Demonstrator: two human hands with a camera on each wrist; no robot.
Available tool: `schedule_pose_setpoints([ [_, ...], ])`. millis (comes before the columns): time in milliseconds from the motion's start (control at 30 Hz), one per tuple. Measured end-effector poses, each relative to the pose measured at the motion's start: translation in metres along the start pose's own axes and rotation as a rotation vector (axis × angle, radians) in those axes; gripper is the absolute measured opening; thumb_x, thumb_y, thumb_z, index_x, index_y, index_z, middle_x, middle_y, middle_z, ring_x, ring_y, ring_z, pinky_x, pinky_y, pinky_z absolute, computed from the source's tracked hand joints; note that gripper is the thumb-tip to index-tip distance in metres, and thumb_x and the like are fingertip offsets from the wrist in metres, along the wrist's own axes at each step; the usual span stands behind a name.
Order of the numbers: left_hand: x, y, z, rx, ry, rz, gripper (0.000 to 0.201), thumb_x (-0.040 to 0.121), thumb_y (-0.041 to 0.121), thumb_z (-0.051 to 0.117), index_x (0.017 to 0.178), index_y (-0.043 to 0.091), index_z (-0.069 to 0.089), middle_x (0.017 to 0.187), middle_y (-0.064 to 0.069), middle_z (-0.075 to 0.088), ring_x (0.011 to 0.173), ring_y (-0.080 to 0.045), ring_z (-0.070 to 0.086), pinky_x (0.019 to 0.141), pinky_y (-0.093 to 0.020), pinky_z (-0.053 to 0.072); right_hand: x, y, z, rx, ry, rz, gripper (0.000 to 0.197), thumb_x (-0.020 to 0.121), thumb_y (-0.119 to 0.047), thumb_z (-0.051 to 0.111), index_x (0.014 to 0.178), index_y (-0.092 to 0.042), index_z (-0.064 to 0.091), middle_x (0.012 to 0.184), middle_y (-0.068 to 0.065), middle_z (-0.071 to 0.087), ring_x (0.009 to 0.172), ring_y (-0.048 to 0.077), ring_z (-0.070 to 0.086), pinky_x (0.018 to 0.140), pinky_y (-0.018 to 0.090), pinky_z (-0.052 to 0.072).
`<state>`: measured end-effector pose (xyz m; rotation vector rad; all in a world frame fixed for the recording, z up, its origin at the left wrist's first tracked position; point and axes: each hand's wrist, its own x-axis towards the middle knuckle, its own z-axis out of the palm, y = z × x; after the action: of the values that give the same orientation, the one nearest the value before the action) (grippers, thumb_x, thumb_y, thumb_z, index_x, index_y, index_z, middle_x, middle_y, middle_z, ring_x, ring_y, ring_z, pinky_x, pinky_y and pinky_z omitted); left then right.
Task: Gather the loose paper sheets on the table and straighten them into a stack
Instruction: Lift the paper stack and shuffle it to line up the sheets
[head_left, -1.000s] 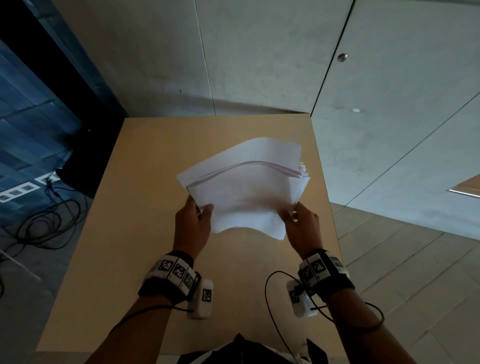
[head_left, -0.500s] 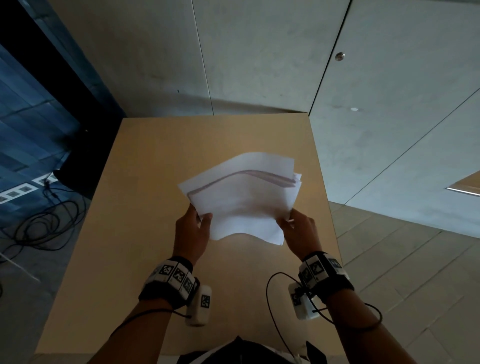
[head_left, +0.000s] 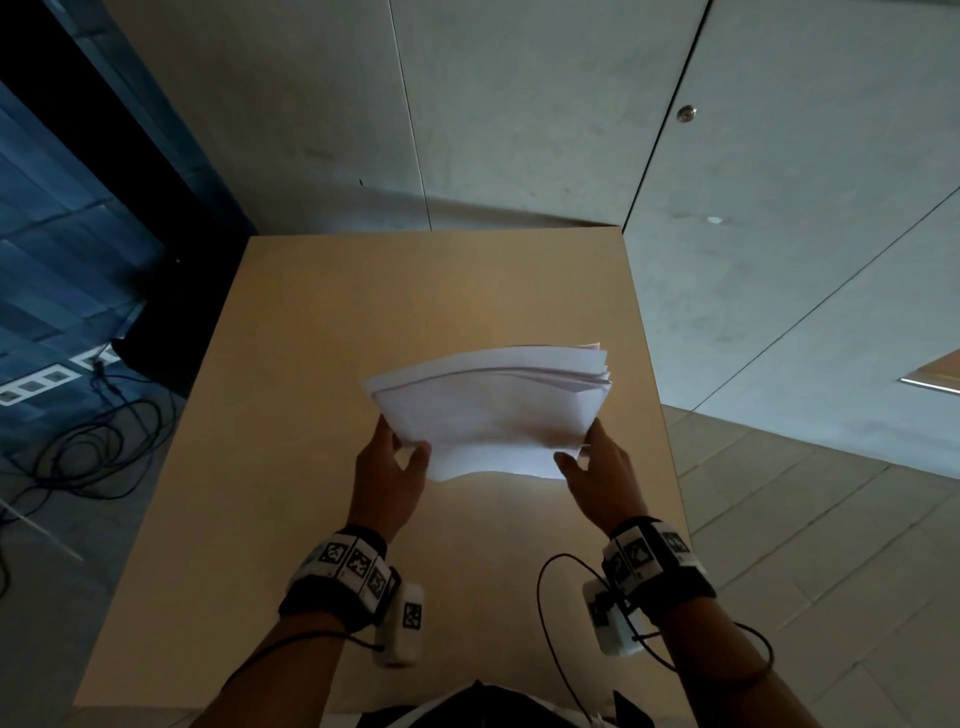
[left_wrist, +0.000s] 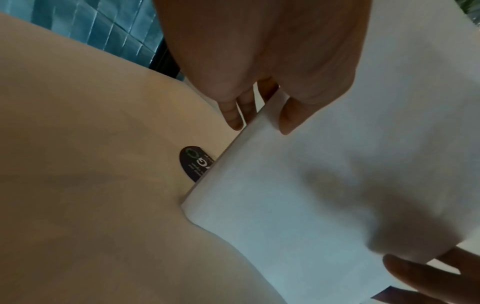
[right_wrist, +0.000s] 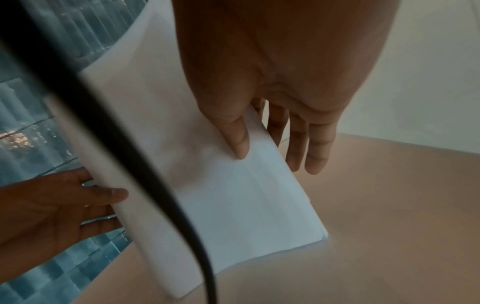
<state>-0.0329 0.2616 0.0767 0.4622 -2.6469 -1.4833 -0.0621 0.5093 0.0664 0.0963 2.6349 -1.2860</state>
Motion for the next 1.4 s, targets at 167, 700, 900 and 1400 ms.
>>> schedule_pose_setpoints([
  [167, 0.003, 0.002, 0.008, -0.080, 0.028, -0.036, 0.052, 0.086, 0.013, 0.065, 0.134, 0.013, 0.044, 0.113, 0.002, 0.059, 0.102, -0.013, 0.058, 0.086, -0.026, 0.047, 0.003, 0.002, 0.006, 0.030, 0.062, -0.003, 0.032, 0.090, -0.012, 0.059, 0.121, -0.013, 0.052, 0.110, 0.005, 0.066, 0.090, 0.013, 0.056, 0.077, 0.024, 0.043],
  [700, 0.009, 0.044, -0.018, -0.031, 0.184, 0.186, 0.030, 0.089, 0.010, 0.062, 0.118, 0.004, 0.057, 0.099, 0.005, 0.062, 0.085, -0.007, 0.061, 0.069, -0.008, 0.047, 0.003, -0.032, -0.029, 0.086, 0.245, -0.084, 0.011, 0.091, -0.018, 0.061, 0.098, -0.012, 0.066, 0.083, -0.005, 0.065, 0.075, 0.012, 0.062, 0.064, 0.016, 0.042],
  [900, 0.003, 0.012, -0.007, 0.032, 0.061, 0.092, 0.033, 0.089, 0.016, 0.063, 0.120, 0.012, 0.054, 0.097, 0.001, 0.063, 0.089, -0.019, 0.063, 0.076, -0.032, 0.054, 0.003, -0.008, -0.007, -0.025, 0.084, -0.013, 0.030, 0.090, -0.020, 0.061, 0.119, -0.017, 0.057, 0.104, 0.000, 0.070, 0.090, 0.017, 0.066, 0.075, 0.025, 0.046],
  [1400, 0.019, 0.063, -0.034, -0.008, 0.151, 0.267, 0.033, 0.092, 0.010, 0.058, 0.124, 0.004, 0.053, 0.106, 0.005, 0.060, 0.092, 0.005, 0.056, 0.072, 0.002, 0.041, 0.006, -0.061, -0.051, 0.091, 0.236, -0.139, 0.011, 0.090, -0.020, 0.062, 0.100, -0.016, 0.064, 0.082, -0.013, 0.061, 0.071, -0.008, 0.056, 0.060, 0.002, 0.039],
])
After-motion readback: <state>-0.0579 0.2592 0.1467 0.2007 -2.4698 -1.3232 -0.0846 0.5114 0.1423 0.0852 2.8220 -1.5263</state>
